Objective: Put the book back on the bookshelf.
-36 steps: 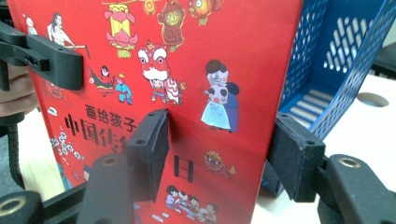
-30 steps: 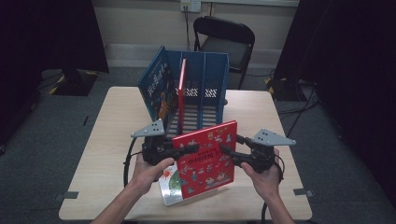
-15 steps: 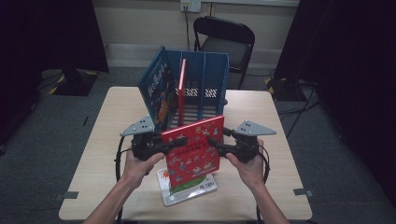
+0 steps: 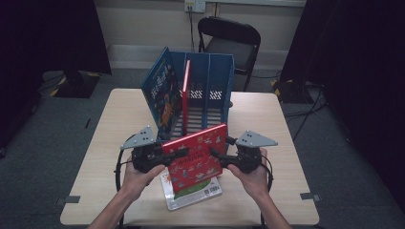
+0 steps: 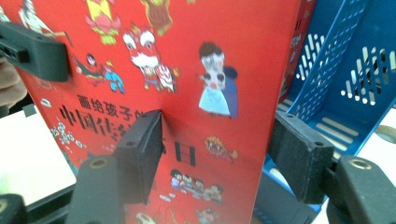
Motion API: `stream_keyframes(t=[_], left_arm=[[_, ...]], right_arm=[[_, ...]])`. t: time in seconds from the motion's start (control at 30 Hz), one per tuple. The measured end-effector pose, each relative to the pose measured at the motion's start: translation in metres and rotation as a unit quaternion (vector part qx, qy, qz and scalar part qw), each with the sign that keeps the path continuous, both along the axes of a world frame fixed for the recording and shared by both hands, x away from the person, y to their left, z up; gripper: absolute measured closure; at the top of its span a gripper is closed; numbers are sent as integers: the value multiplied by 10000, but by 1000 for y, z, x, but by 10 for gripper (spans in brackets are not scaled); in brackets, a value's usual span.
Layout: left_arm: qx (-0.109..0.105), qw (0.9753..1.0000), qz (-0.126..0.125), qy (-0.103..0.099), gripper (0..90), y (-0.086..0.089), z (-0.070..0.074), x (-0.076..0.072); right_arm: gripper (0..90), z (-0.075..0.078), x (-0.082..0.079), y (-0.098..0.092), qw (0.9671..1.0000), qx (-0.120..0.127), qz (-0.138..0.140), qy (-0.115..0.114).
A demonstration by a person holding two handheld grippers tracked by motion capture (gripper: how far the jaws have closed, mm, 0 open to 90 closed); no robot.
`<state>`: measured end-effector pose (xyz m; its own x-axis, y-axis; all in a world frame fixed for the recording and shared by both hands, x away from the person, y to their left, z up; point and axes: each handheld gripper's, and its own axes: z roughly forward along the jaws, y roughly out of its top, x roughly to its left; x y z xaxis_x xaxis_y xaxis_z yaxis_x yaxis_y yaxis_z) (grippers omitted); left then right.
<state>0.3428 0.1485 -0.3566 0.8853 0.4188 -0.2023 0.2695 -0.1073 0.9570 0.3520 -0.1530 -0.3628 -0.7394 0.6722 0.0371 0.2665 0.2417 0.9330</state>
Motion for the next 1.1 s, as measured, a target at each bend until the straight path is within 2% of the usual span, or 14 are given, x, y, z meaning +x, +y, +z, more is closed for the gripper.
stream_keyframes(t=[0.07, 0.23, 0.3, 0.43, 0.57, 0.67, 0.83, 0.93, 0.97, 1.03, 1.1], left_arm=[[11, 10000, 10, -55, 760, -1, 0, -3], [129, 9997, 56, -218, 750, 1, 1, -13], [87, 9997, 115, -176, 744, 3, 1, -15], [-7, 9999, 91, -105, 726, 5, -1, -14], [-37, 10000, 33, -4, 703, 5, -1, -13], [-59, 10000, 27, 3, 704, 4, 0, -13], [-24, 10000, 8, 2, 708, 2, -1, -14], [11, 10000, 4, -35, 701, -2, -1, -16], [93, 10000, 8, -35, 696, -7, -2, -17], [161, 9999, -18, -39, 678, -12, -3, -18], [154, 9999, -60, -33, 665, -14, -3, -18]], right_arm=[[368, -2, -2, -1, 10000, 20, 74, 40], [346, -1, -3, 4, 9997, -122, 201, -85], [344, 0, 0, 7, 9995, -137, 280, -68], [336, -1, 3, 11, 9996, -109, 250, -64], [317, -4, 0, 10, 9998, -37, 160, -64], [311, -5, -3, 9, 9999, -122, 35, -54], [358, -7, -11, 3, 9999, -157, -34, -61], [450, -7, -19, -4, 9998, -154, -25, -127], [469, -7, -22, -6, 9997, -165, -49, -150], [508, -8, -28, -10, 9999, -84, 9, -129], [509, -9, -33, -10, 9998, -92, 85, -126]])
